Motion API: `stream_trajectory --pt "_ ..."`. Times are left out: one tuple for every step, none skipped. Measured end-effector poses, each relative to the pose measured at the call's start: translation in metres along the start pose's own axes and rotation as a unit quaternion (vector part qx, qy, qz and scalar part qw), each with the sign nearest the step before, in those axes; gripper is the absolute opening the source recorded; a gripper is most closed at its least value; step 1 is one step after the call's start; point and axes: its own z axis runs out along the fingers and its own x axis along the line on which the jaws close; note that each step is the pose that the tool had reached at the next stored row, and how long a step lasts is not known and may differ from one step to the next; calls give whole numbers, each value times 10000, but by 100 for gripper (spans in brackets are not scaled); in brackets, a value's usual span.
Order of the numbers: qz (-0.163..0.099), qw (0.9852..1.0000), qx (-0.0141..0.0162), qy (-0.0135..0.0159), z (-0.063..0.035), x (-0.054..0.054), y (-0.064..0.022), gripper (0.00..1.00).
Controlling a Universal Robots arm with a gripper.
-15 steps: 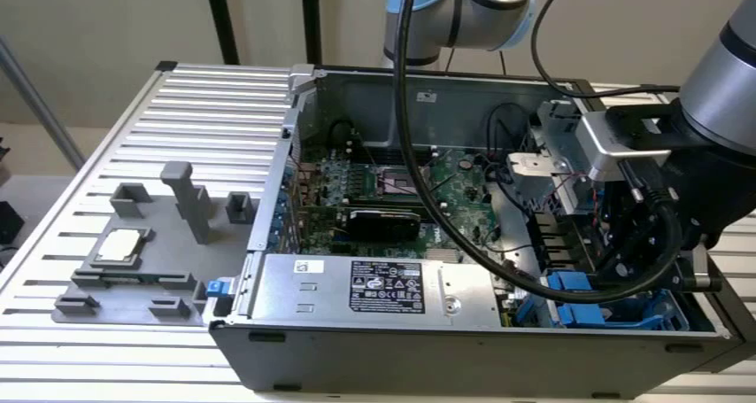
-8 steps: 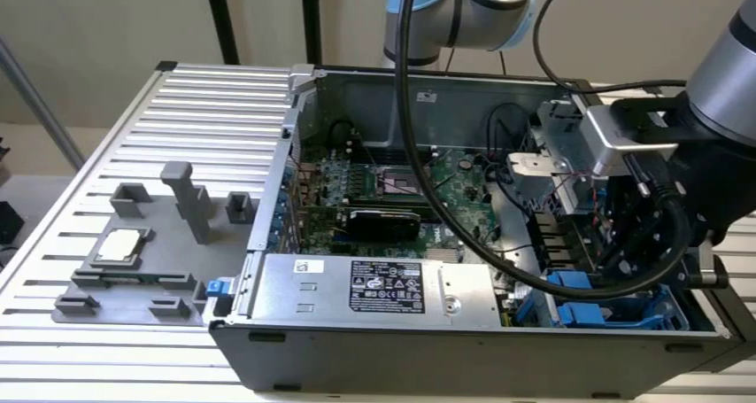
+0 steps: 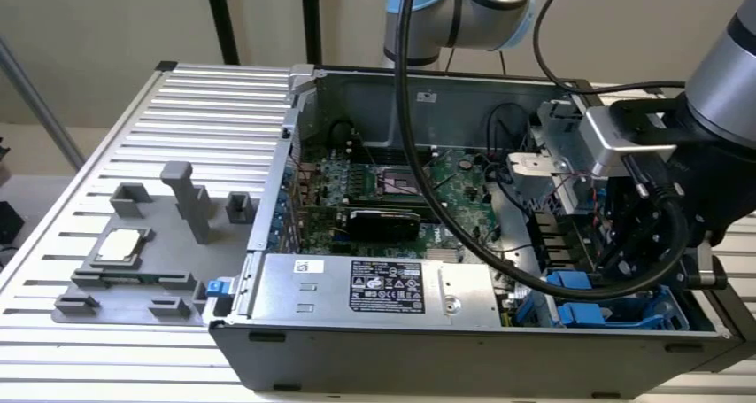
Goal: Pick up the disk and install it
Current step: 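Insert the second disk wire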
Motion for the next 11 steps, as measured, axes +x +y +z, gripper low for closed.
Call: stream_trajectory --pt "4 10000 0 -2 7 0 0 0" --pt "9 10000 0 -6 15 0 1 0" --pt "14 10000 0 -9 21 1 1 0" --pt "18 10000 0 -12 25 1 1 0" --pt "22 10000 0 -15 28 1 2 0" --pt "26 10000 0 -21 31 1 2 0" --pt "31 10000 0 -29 35 1 2 0" --pt "36 10000 0 -33 35 1 0 0" --pt "42 10000 0 -34 36 0 -3 0" --pt "50 10000 -1 -35 37 1 -6 0" --pt "59 10000 -1 -34 37 1 -11 0"
